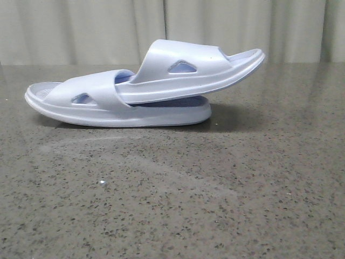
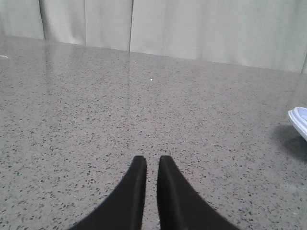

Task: Insert blue slippers together front up

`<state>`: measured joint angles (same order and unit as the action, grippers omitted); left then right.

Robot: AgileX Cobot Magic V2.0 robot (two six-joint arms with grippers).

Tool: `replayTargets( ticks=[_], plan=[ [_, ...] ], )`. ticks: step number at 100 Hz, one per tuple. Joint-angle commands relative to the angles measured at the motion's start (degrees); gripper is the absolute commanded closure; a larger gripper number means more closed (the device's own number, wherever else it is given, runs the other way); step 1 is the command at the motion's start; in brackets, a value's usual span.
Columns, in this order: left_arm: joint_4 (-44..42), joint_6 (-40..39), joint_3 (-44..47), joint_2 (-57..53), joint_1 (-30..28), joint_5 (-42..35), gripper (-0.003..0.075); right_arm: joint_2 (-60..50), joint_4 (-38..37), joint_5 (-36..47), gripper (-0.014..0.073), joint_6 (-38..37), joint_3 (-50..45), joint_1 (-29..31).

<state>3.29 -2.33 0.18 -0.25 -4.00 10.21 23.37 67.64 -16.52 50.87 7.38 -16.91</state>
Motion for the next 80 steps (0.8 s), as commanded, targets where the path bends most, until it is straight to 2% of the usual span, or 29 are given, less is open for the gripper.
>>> replayTargets(
  ticks=[1, 29, 36, 40, 44, 50, 55, 60, 65, 80],
  plan=[
    [0.44, 0.16, 0.54, -0.97, -0.2, -3.97, 0.0705, 0.02, 1.31, 1.05, 0.0672, 0.18, 1.47, 0.08],
    [0.44, 0.16, 0.54, -0.97, -0.2, -3.97, 0.0705, 0.02, 1.31, 3.39, 0.0672, 0.18, 1.34, 0.08],
    [0.44, 0.16, 0.54, -0.97, -0.2, -3.97, 0.0705, 0.02, -2.26, 6.26, 0.0672, -0.1, 1.48, 0.08],
    [0.44, 0.16, 0.54, -0.97, -0.2, -3.97, 0.0705, 0.02, -7.24, 9.01, 0.0672, -2.62, 1.48, 0.18],
    [0.44, 0.16, 0.54, -0.97, -0.2, -3.97, 0.0705, 0.02, -16.14, 12.42, 0.0672, -8.23, 1.48, 0.18],
    [0.44, 0.16, 0.54, -0.97, -0.2, -3.97, 0.0705, -0.08, -33.27, 15.58, 0.0672, -24.36, 1.37, 1.17],
    [0.44, 0.16, 0.54, -0.97, -0.2, -3.97, 0.0705, -0.77, -52.36, 15.55, 0.0672, -38.16, 1.37, 2.83],
    [0.44, 0.16, 0.54, -0.97, -0.2, -3.97, 0.0705, -2.22, -64.63, 14.02, 0.0672, -49.03, 1.26, 4.96],
    [0.44, 0.16, 0.54, -0.97, -0.2, -3.97, 0.0705, -4.16, -69.36, 12.53, 0.0672, -52.87, 0.49, 7.22],
    [0.44, 0.16, 0.54, -0.97, -0.2, -3.97, 0.0705, -12.39, -69.47, 17.41, 0.0672, -52.76, -5.85, 13.23]
  ],
)
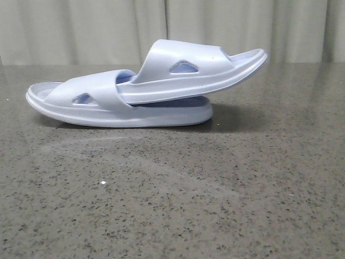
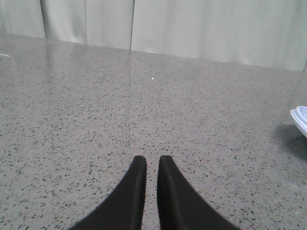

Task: Insert blue slippers together front up

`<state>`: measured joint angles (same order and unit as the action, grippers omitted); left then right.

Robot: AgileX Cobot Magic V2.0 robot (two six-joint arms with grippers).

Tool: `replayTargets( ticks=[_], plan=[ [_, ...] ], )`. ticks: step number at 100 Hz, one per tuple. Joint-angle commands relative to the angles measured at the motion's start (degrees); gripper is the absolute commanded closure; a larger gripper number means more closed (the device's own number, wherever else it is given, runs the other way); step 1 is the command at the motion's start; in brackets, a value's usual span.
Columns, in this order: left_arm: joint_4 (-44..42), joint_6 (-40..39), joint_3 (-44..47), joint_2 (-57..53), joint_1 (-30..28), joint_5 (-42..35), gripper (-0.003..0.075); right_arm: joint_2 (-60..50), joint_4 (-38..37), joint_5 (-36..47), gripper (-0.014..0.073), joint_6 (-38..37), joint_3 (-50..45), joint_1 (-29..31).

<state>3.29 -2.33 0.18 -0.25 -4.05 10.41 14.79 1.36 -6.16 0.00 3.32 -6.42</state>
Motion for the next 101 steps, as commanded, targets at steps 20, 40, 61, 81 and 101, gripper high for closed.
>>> replayTargets(
  ticks=[20, 40, 61, 81, 101],
  plan=[
    [0.44, 0.16, 0.54, -0.97, -0.15, -4.17, 0.0705, -15.25, -3.47, -0.94, 0.0672, -1.61, -5.15, 5.84],
    [0.44, 0.16, 0.54, -0.97, -0.15, -4.17, 0.0705, -16.16, -5.26, -2.05, 0.0672, -1.61, -5.15, 6.37],
    [0.44, 0.16, 0.54, -0.97, -0.15, -4.17, 0.0705, -16.16, -5.37, -1.56, 0.0672, -1.61, -5.15, 6.37],
    [0.44, 0.16, 0.54, -0.97, -0.15, -4.17, 0.0705, -16.16, -5.37, -1.56, 0.0672, -1.61, -5.15, 6.37],
    [0.44, 0.16, 0.54, -0.97, -0.15, -4.17, 0.0705, -16.16, -5.37, -1.56, 0.0672, -1.61, -5.15, 6.37]
  ],
)
